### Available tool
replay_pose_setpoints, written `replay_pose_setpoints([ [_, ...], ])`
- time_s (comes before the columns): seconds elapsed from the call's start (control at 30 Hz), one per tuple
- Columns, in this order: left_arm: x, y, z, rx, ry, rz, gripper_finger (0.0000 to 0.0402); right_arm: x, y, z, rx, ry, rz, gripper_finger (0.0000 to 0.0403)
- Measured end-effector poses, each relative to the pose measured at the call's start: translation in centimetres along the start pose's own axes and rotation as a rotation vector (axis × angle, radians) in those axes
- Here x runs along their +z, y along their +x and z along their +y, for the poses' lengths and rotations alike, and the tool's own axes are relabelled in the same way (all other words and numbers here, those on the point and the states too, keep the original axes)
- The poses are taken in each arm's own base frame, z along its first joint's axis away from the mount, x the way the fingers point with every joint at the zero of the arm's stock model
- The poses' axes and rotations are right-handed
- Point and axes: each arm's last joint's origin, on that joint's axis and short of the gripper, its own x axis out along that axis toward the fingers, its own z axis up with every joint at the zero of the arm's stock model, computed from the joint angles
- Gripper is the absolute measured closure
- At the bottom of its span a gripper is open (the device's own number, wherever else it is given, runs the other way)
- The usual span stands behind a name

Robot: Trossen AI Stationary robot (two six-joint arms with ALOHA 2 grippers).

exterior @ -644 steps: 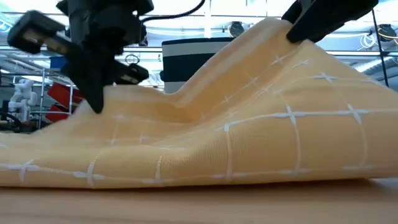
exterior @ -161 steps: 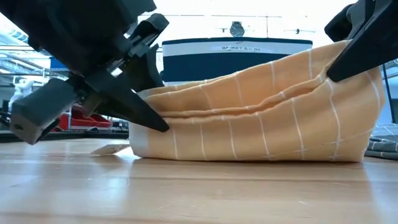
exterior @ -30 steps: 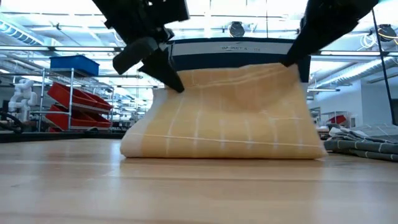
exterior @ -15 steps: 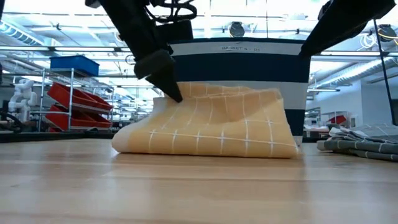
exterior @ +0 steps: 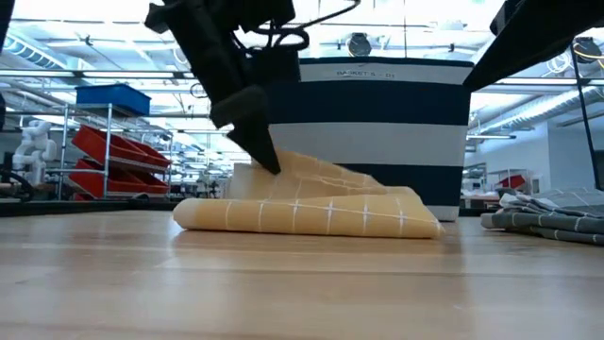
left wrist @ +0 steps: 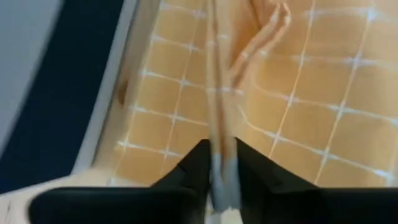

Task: Fold towel
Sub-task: Fold the orange patterned towel

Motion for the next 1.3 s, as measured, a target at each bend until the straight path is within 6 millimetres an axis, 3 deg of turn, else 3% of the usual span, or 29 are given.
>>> replay_pose_setpoints([
  [0.23,-0.3,1.1,0.2,0.24,-0.057,0.0,0.0246,-0.8,0.3,1.1,0.006,-0.021,-0.018,0.022],
  [0.43,-0.2,0.6,-0.1,0.37,-0.02,-0.042,0.0217,-2.2,1.6,2.0,-0.034,-0.052,0.001,0.022],
  [0.5,-0.1,0.5,-0.5,0.34,0.017,-0.049,0.0216,-2.6,2.2,2.2,-0.067,-0.065,-0.012,0.022],
  [0.7,0.3,0.2,-2.4,0.04,0.085,-0.084,0.0216,-3.1,4.5,2.4,-0.171,-0.12,-0.068,0.022],
  [1.0,-0.1,-0.9,-5.1,-0.021,0.151,-0.11,0.0216,-0.6,8.0,-0.6,-0.307,-0.15,-0.044,0.022],
  [1.3,-0.6,-1.8,-7.2,-0.058,0.206,-0.13,0.0216,2.7,11.4,-3.8,-0.242,-0.243,0.023,0.022],
])
